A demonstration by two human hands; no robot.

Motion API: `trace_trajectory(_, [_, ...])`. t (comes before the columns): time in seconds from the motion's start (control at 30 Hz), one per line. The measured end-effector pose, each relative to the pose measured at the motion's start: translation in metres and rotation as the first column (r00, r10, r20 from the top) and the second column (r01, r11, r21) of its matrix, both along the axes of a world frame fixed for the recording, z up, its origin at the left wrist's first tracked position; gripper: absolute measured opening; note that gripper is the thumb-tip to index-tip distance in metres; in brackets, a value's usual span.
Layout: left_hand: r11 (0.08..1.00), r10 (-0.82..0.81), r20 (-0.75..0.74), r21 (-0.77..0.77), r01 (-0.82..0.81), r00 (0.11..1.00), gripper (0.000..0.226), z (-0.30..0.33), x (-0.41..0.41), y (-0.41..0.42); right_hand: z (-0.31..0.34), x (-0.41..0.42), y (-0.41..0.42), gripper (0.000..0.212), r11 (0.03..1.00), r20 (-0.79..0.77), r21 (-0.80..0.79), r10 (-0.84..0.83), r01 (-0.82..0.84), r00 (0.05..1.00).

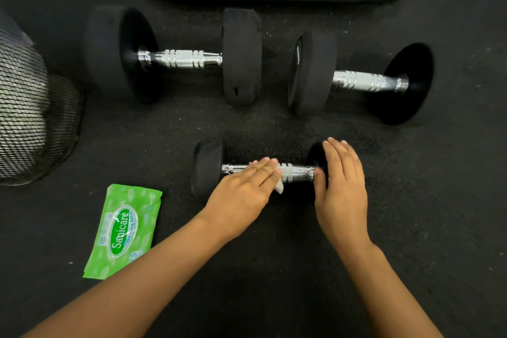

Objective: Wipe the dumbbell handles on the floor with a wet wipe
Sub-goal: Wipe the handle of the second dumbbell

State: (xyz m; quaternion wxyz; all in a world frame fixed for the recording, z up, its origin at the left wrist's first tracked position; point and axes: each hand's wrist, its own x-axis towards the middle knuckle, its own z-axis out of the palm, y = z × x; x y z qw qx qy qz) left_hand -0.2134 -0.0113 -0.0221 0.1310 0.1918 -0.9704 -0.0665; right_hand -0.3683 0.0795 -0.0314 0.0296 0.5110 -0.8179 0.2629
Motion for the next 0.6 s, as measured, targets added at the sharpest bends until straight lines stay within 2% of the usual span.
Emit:
trace_trajectory(0.13, [0.998, 0.058, 0.003, 0.019, -0.058, 0.998, 0.038, -0.005, 0.004, 0.004, 0.000, 0.002, 0.000, 0.045, 1.000, -0.002, -0.005, -0.011, 0.011, 1.000])
trace_trajectory(0.23, [0.980, 0.084, 0.070, 0.174, -0.095, 0.994, 0.043, 0.009, -0.017, -0.002, -0.001, 0.004, 0.000, 0.045, 1.000, 0.005, -0.006, -0.028, 0.028, 1.000])
trace_trajectory(0.3, [0.949, 0.148, 0.146, 0.259, -0.183, 0.978, 0.045, 0.019, -0.024, -0.009, 0.000, 0.003, -0.001, 0.045, 1.000, 0.003, -0.002, -0.018, 0.018, 1.000])
trace_trajectory(0.4, [0.904, 0.255, 0.217, 0.292, -0.312, 0.942, 0.053, 0.017, -0.018, -0.009, 0.001, -0.001, -0.002, 0.045, 1.000, 0.007, 0.012, -0.006, 0.006, 1.000])
trace_trajectory(0.6, [0.915, 0.192, 0.247, 0.306, -0.264, 0.950, 0.051, 0.020, -0.022, 0.001, -0.001, 0.006, 0.004, 0.041, 1.000, 0.013, -0.010, -0.019, 0.019, 1.000])
